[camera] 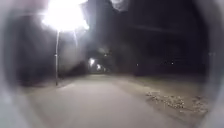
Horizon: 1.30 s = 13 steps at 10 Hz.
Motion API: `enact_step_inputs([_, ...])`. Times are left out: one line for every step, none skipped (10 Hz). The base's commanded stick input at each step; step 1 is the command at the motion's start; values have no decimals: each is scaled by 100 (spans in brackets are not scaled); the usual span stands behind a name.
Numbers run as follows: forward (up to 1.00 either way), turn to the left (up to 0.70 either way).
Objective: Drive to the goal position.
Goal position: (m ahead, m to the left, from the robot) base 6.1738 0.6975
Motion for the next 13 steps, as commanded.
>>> enact_step_inputs([100,0])
enact_step_inputs([100,0])
enact_step_inputs([100,0])
enact_step_inputs([100,0])
enact_step_inputs([100,7])
enact_step_inputs([100,30])
enact_step_inputs([100,34])
enact_step_inputs([100,26])
enact_step_inputs([100,9])
enact_step_inputs([100,0])
enact_step_inputs([100,0])
enact_step_inputs([100,9])
enact_step_inputs([100,22])
